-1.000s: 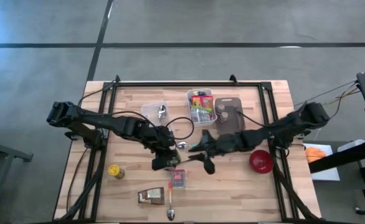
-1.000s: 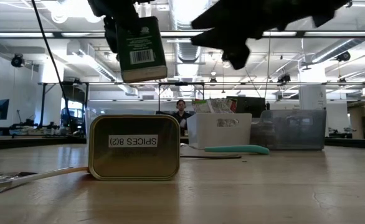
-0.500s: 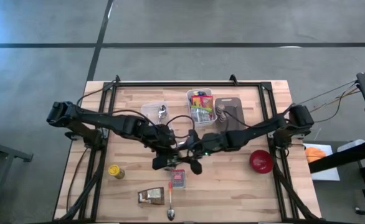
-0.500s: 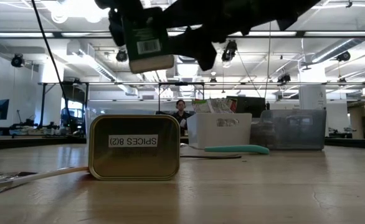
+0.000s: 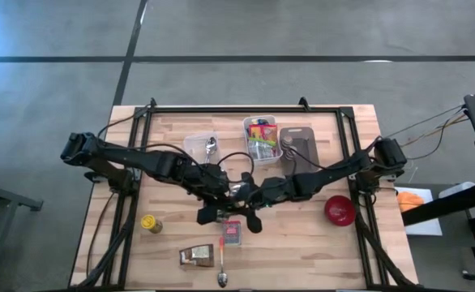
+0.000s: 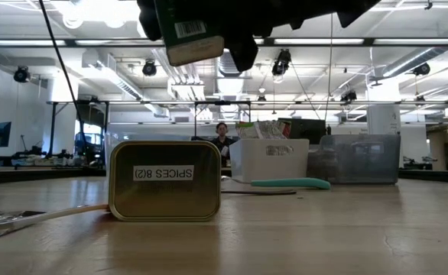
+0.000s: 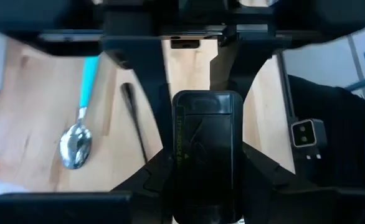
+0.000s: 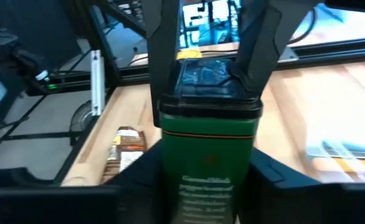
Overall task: Pick & Place Food Item
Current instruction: Put the green seasoning can into the black bin
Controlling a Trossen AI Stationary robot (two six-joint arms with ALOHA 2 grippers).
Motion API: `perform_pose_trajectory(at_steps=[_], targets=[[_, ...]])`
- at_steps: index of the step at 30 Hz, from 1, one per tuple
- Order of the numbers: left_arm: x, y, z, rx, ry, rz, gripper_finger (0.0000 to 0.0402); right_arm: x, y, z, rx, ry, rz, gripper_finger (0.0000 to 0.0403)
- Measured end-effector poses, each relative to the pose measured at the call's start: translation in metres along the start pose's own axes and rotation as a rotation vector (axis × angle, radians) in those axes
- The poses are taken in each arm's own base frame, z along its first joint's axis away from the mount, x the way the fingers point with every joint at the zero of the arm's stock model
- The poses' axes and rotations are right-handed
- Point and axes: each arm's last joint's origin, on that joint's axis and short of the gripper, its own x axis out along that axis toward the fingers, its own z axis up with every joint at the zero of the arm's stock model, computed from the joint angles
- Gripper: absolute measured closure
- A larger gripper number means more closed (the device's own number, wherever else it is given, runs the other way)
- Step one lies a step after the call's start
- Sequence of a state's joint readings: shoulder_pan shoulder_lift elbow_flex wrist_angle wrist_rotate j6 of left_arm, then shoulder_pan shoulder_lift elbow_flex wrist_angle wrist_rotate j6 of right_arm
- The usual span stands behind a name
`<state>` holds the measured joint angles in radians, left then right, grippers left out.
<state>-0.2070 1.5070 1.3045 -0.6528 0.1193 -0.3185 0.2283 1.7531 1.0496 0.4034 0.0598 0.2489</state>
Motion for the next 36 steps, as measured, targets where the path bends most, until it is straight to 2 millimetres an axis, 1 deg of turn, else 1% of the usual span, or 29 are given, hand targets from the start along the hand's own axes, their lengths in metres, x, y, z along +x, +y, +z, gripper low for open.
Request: perform_pose_trajectory(at_steps=[1, 5, 6, 12, 14, 17, 21, 23, 25, 29, 34, 36], targets=[[0.0, 0.0, 0.0, -0.007, 0.002, 0.004, 0.0285, 0.0, 0.0, 0.0, -0.002, -0.002, -0.004, 0.0304], [-0.001, -0.001, 0.001, -0.014, -0.004, 0.001, 0.0283, -0.001, 0.004, 0.001, -0.012, -0.003, 0.005, 0.0305], [-0.001, -0.001, 0.001, -0.023, -0.005, 0.0, 0.0276, -0.002, 0.006, 0.002, -0.013, -0.005, 0.009, 0.0305], [-0.005, -0.005, 0.001, -0.058, -0.017, -0.035, 0.0173, -0.003, 0.013, 0.006, -0.034, -0.044, 0.044, 0.0305], [-0.012, -0.008, 0.001, -0.073, -0.033, -0.038, 0.0145, -0.005, 0.016, 0.008, -0.04, -0.063, 0.041, 0.0305], [-0.026, -0.014, -0.002, -0.063, -0.089, -0.006, 0.0119, -0.009, 0.02, 0.012, -0.055, -0.086, 0.047, 0.0305], [-0.045, -0.026, -0.011, -0.034, -0.2, 0.064, 0.0109, -0.015, 0.024, 0.02, -0.062, -0.127, 0.059, 0.0305], [-0.049, -0.033, -0.018, -0.019, -0.285, 0.069, 0.0108, -0.018, 0.025, 0.025, -0.062, -0.155, 0.066, 0.0305], [-0.047, -0.039, -0.027, 0.007, -0.373, 0.053, 0.0107, -0.021, 0.026, 0.032, -0.057, -0.202, 0.069, 0.0305], [-0.031, -0.044, -0.049, 0.07, -0.494, 0.003, 0.0106, -0.024, 0.03, 0.037, -0.075, -0.228, 0.059, 0.0305], [-0.015, -0.038, -0.067, 0.112, -0.706, -0.043, 0.0106, -0.025, 0.032, 0.043, -0.08, -0.263, 0.064, 0.0305], [-0.01, -0.035, -0.072, 0.128, -0.758, -0.04, 0.0106, -0.025, 0.033, 0.046, -0.077, -0.285, 0.055, 0.0305]])
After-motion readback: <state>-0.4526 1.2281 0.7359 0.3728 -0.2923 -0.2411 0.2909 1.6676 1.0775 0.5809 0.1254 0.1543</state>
